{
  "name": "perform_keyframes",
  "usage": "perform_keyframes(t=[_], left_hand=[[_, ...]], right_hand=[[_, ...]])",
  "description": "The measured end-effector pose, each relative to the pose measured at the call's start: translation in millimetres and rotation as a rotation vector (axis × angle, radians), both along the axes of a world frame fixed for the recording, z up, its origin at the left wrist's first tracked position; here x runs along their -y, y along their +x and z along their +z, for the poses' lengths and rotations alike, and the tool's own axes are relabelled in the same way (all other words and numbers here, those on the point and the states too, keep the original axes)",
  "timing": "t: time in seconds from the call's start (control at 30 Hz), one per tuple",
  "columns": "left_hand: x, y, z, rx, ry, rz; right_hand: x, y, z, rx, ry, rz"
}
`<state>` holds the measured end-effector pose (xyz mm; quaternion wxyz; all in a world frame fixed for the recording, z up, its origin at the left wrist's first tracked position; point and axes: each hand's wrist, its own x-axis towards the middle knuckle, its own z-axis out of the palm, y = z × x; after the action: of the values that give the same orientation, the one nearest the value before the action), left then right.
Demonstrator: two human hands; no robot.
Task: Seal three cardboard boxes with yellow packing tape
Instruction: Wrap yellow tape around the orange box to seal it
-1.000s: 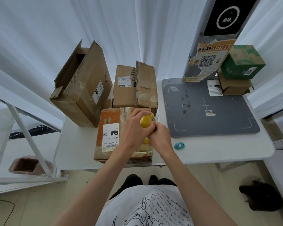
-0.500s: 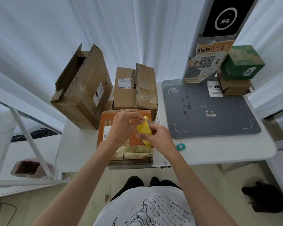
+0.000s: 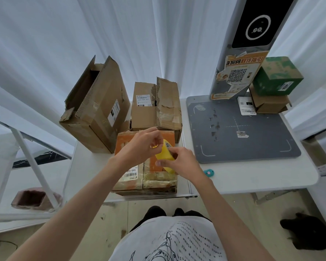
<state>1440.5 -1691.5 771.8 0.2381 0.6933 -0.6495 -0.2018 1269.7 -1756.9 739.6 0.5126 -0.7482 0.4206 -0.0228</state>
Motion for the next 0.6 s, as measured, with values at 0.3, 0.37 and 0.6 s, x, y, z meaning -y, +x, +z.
perform_keyframes(t=[0.3, 0.37, 0.6], left_hand=[[-5, 16, -3, -0.281, 0.01, 0.217], [-4, 28, -3, -0.373, 0.085, 0.282], [-2, 60, 3, -0.58, 0.231, 0.146]], right_hand=[[17, -5, 13, 0.234, 0.211, 0.056], [18, -5, 10, 0.284, 0.224, 0.084], [11, 8, 1, 0.407, 0.259, 0.081]])
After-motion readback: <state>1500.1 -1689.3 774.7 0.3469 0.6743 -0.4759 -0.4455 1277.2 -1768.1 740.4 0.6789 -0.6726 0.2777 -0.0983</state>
